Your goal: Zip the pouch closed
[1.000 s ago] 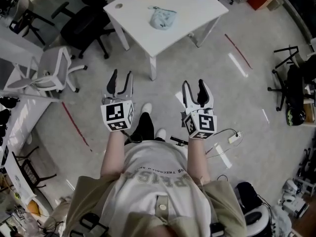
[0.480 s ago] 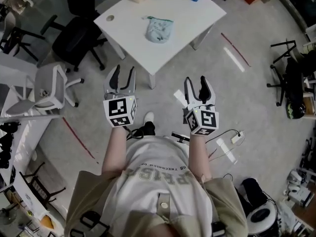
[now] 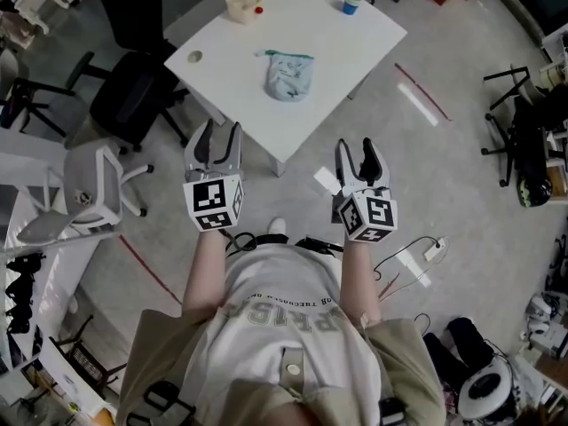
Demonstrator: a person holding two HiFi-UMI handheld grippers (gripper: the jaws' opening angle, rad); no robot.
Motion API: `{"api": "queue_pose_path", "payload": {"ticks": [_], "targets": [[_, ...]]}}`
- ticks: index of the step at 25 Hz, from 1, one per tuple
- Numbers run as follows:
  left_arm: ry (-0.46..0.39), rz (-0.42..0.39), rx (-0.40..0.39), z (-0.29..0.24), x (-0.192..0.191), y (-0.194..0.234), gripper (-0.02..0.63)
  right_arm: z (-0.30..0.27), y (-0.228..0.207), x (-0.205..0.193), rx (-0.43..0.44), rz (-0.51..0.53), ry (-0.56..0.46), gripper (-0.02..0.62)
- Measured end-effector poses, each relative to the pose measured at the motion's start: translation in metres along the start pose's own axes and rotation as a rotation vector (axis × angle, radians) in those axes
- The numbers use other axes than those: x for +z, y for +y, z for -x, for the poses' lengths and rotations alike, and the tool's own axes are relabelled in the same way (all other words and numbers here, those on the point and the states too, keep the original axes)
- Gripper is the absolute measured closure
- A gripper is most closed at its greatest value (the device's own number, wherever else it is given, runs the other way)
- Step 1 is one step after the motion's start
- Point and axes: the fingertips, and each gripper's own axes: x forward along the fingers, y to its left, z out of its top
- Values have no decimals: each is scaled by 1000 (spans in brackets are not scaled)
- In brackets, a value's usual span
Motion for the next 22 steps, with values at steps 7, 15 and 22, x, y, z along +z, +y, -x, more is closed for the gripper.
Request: {"api": "queue_pose_path", "payload": {"ticks": [7,15,22], "targets": [[52,41,-20,-18,-23,20,393,-13,8,-4,-29,35,37,373],[107,70,-26,-37,-45,19,393,-35,1,-13,-20,37,78,373],[127,55,5,-78,-43,21,393,-84,-16,-10,27,15,88,373]]}}
